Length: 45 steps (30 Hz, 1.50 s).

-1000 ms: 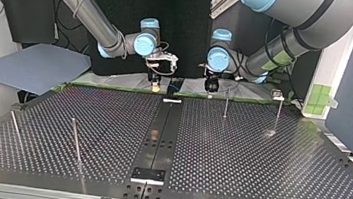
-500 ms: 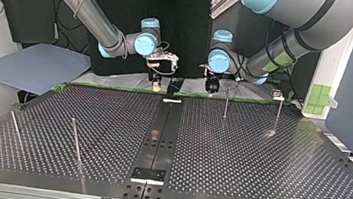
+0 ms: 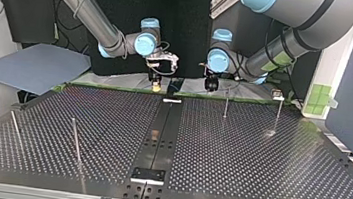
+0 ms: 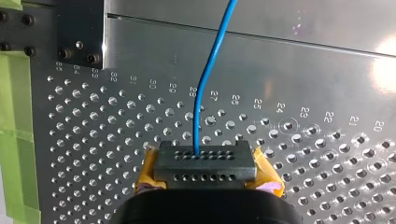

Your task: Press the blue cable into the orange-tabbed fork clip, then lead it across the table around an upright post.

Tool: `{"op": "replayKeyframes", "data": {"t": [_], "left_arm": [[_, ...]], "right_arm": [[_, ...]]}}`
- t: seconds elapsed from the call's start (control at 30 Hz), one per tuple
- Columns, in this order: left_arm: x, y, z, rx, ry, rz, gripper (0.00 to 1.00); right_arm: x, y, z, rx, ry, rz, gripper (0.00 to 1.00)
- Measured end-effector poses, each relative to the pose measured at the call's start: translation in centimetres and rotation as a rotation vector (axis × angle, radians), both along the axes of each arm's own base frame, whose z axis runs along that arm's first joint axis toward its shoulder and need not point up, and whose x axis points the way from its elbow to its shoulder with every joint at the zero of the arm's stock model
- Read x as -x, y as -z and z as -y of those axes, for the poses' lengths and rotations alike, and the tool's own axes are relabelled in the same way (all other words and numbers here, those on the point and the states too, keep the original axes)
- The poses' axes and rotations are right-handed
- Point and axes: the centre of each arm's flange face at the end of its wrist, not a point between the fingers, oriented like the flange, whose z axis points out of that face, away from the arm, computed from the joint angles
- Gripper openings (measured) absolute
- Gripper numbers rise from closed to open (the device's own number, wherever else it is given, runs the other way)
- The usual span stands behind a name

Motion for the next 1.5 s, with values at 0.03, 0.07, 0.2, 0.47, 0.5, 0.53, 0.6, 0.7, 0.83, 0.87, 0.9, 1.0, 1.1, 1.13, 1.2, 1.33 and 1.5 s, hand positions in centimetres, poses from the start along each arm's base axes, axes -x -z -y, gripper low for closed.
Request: {"op": "replayKeyframes", "data": {"t": [0.03,0.07,0.2,0.47,0.5,0.53,0.6,0.7,0.83,0.87,0.9,1.0,1.1,1.13,1.2,1.33,1.5], "left_arm": [[0.0,0.0,0.0,0.000,0.001,0.000,0.17],[0.0,0.0,0.0,0.000,0.001,0.000,0.26],[0.0,0.0,-0.1,-0.003,-0.006,-0.001,0.56],[-0.5,-0.5,-0.5,-0.032,-0.068,-0.009,0.54],[-0.6,-0.6,-0.4,-0.036,-0.073,-0.010,0.54],[-0.7,-0.8,-0.4,-0.040,-0.077,-0.010,0.54],[-1.1,-1.2,-0.1,-0.055,-0.087,-0.009,0.54],[-1.3,-1.7,0.4,-0.082,-0.093,-0.014,0.54],[-1.2,-2.0,0.9,-0.103,-0.094,-0.031,0.54],[-1.0,-2.0,1.0,-0.108,-0.094,-0.038,0.54],[-1.0,-2.0,1.0,-0.112,-0.096,-0.043,0.54],[-0.6,-1.9,1.0,-0.124,-0.098,-0.063,0.54],[-0.5,-1.5,1.1,-0.131,-0.096,-0.078,0.51],[-0.6,-1.3,1.2,-0.134,-0.095,-0.083,0.51],[-0.8,-0.8,1.4,-0.137,-0.087,-0.098,0.51],[-1.4,0.1,1.9,-0.122,-0.075,-0.109,0.51],[-2.3,0.3,2.5,-0.092,-0.079,-0.097,0.55]], "right_arm": [[0.0,0.0,0.0,0.000,0.000,0.000,0.00],[0.0,0.0,0.0,0.000,0.000,0.000,0.00],[0.0,0.0,0.0,0.000,0.000,0.000,0.00],[-0.1,0.0,-0.1,0.002,-0.001,0.003,0.00],[-0.1,0.0,-0.1,0.002,-0.001,0.003,0.00],[-0.1,0.0,-0.1,0.002,-0.001,0.004,0.00],[-0.1,0.0,-0.1,0.002,-0.003,0.004,0.00],[-0.2,0.0,-0.1,0.002,-0.004,0.005,0.00],[-0.2,0.0,-0.1,0.001,-0.005,0.004,0.00],[-0.2,0.0,-0.1,0.001,-0.005,0.004,0.00],[-0.2,0.0,-0.1,0.001,-0.005,0.004,0.00],[-0.2,0.0,-0.1,0.001,-0.005,0.004,0.00],[-0.2,0.0,-0.1,0.001,-0.006,0.003,0.00],[-0.2,0.0,-0.1,0.001,-0.006,0.003,0.00],[-0.2,0.0,-0.2,0.000,-0.007,0.003,0.00],[-0.2,0.0,-0.2,-0.001,-0.009,0.001,0.00],[-0.2,0.0,-0.3,-0.003,-0.011,-0.002,0.00]]}}
